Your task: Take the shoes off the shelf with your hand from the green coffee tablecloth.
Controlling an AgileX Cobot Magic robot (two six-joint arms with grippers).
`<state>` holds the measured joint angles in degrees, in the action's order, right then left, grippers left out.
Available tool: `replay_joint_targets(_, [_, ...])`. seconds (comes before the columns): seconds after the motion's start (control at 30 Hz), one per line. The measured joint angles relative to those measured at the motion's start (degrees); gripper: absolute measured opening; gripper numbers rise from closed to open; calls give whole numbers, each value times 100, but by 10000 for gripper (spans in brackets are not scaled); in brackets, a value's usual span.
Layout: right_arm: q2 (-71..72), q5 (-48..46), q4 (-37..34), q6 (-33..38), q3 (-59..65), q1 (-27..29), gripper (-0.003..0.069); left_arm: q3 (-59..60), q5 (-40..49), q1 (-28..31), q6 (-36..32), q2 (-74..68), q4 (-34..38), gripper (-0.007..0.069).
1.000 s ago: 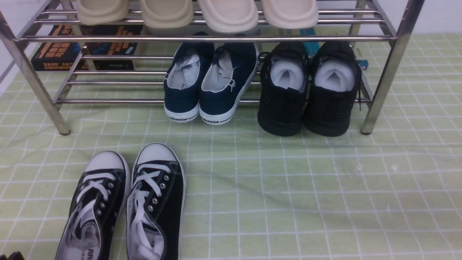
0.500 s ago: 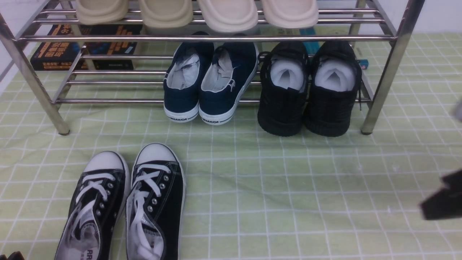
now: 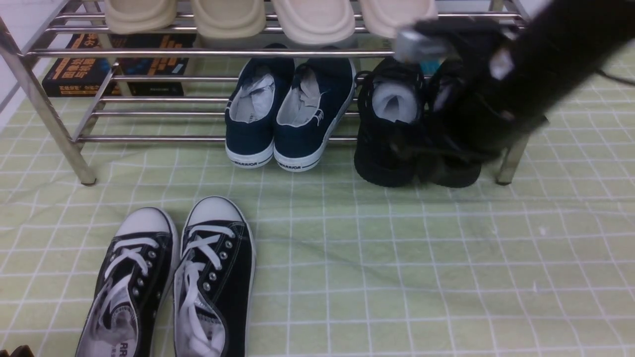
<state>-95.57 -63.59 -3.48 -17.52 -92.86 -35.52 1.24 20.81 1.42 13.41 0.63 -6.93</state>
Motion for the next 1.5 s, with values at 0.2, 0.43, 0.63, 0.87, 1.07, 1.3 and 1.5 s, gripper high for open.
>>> replay_joint_targets(0.2, [-1228,238,1151,-677,-1518,-158,332,0,0,0,0,0,0,179])
replay_joint_targets(0.43, [-1956,533,1740,-721,-2070,-158,419,0,0,0,0,0,0,182])
replay_joint_targets(0.63, [-2460,750,2545,-1090,-2081,-158,424,0,0,0,0,0,0,192])
replay_joint_targets(0.87, [-2700,792,2603,-1244,-2081,-158,344,0,0,0,0,0,0,193])
replay_joint_targets(1.07, [-2684,649,2486,-1249,-2081,-158,13,0,0,0,0,0,-1,193])
replay_joint_targets(1.3, [-2050,-177,1471,-693,-2129,-198,2,0,0,0,0,0,-1,193])
replay_joint_targets(1.5, [-1401,-831,997,-477,-2163,-297,2,0,0,0,0,0,-6,193])
